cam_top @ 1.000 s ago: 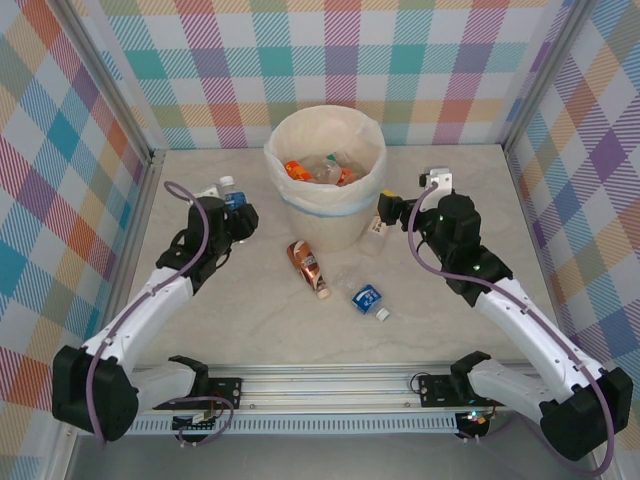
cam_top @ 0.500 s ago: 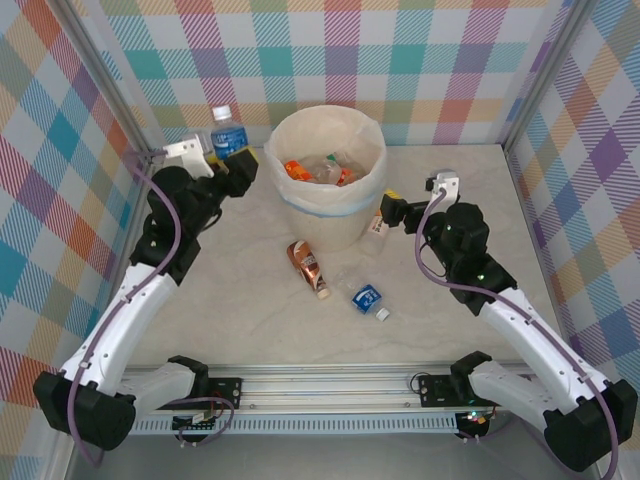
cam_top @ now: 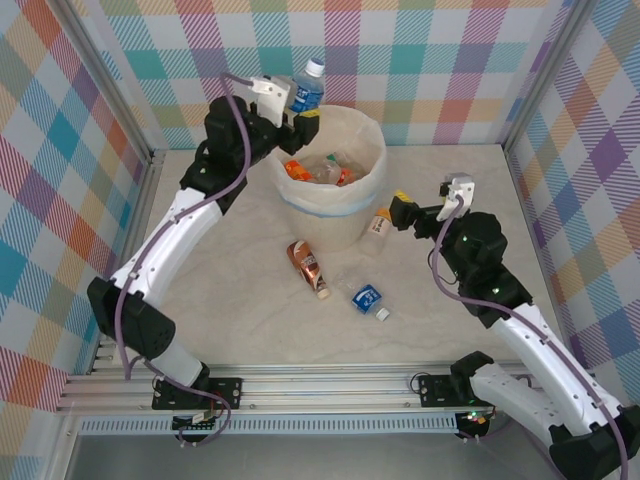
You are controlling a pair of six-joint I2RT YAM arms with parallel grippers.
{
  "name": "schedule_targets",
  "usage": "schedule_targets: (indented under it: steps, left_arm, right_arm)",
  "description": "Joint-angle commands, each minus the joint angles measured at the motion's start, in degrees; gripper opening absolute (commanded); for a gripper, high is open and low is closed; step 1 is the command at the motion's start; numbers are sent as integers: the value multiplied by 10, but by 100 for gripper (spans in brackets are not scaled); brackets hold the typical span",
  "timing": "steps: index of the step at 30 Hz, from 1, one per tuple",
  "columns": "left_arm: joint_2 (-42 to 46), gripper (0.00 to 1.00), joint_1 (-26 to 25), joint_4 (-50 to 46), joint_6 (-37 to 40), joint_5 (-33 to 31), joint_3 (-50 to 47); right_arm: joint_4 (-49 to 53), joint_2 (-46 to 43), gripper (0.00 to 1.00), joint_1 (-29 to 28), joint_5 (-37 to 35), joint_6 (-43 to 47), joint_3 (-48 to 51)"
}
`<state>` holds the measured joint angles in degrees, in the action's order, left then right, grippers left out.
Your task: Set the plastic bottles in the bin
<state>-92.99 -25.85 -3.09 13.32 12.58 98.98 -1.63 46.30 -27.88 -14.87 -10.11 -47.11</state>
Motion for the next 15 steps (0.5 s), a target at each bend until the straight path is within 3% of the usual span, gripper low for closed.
schedule_targets:
  steps: [1, 5, 7, 10, 15]
  left_arm:
    - [-33, 54, -3, -61, 115, -15, 49]
    - [-89, 61, -4, -109, 157, -43, 103]
    - [-131, 65, -4, -184, 168, -62, 166]
    - [-194, 80, -5, -299, 170, -77, 284]
    - [-178, 99, -7, -280, 150, -91, 282]
  right_arm:
    - [3, -25, 100, -2, -18, -5, 13]
    - [11, -35, 100, -2, -20, -3, 12]
    - [15, -35, 100, -2, -19, 1, 13]
    - [32, -29, 100, -2, -18, 4, 9]
    - [36, -12, 100, 3, -30, -23, 5]
